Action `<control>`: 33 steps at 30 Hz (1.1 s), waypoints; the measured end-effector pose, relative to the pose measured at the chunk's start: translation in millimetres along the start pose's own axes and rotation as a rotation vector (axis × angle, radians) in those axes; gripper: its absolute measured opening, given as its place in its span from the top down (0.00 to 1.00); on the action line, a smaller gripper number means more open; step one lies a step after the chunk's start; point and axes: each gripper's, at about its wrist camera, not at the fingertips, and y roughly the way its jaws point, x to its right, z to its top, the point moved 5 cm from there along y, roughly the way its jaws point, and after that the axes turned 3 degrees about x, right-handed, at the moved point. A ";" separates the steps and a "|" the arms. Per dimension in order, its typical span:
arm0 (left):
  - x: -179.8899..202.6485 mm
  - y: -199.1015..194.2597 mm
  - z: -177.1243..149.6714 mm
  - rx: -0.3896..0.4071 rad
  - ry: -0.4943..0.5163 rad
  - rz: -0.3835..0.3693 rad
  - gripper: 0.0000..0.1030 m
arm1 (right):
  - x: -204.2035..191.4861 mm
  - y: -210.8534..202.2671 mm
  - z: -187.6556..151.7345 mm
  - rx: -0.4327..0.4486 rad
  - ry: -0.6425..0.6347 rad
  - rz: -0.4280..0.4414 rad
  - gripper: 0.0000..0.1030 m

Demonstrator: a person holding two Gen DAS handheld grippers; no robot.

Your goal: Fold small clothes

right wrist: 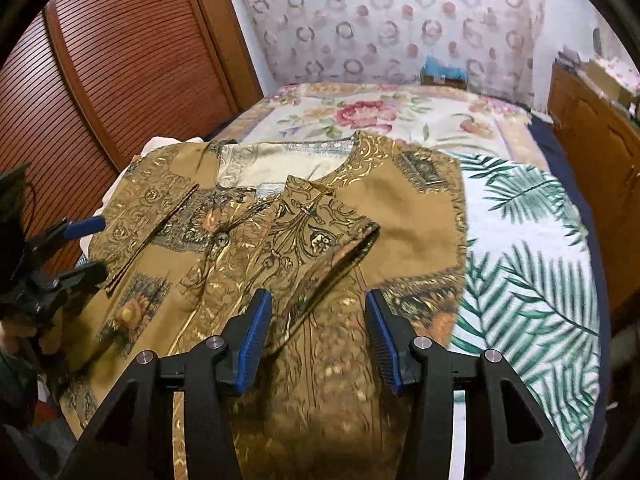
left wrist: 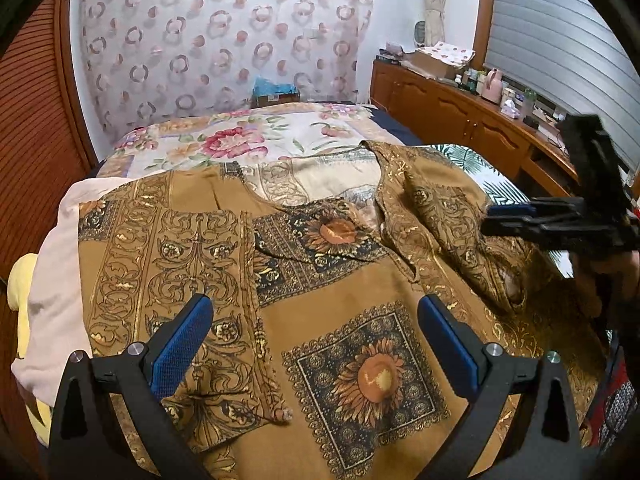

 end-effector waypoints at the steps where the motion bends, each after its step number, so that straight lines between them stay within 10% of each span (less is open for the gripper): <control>1: -0.9 -0.2 -1.2 -0.002 -0.001 0.002 0.00 | 0.0 6.3 3.8 -0.009 0.010 -0.002 0.51; 6: -7.8 -4.5 -6.0 -0.002 -0.018 0.008 0.00 | -1.2 30.9 15.5 -0.060 0.042 0.005 0.55; 10: -15.7 -8.1 -8.7 0.000 -0.030 0.021 0.00 | -19.9 35.3 25.1 -0.060 -0.007 0.043 0.87; 21: -32.6 -18.5 -13.4 0.017 -0.068 0.046 0.00 | -92.6 42.2 63.4 0.018 -0.152 0.175 0.89; 33: -51.8 -15.1 -12.5 0.023 -0.085 0.044 0.00 | -51.7 6.2 32.6 0.072 -0.115 0.050 0.47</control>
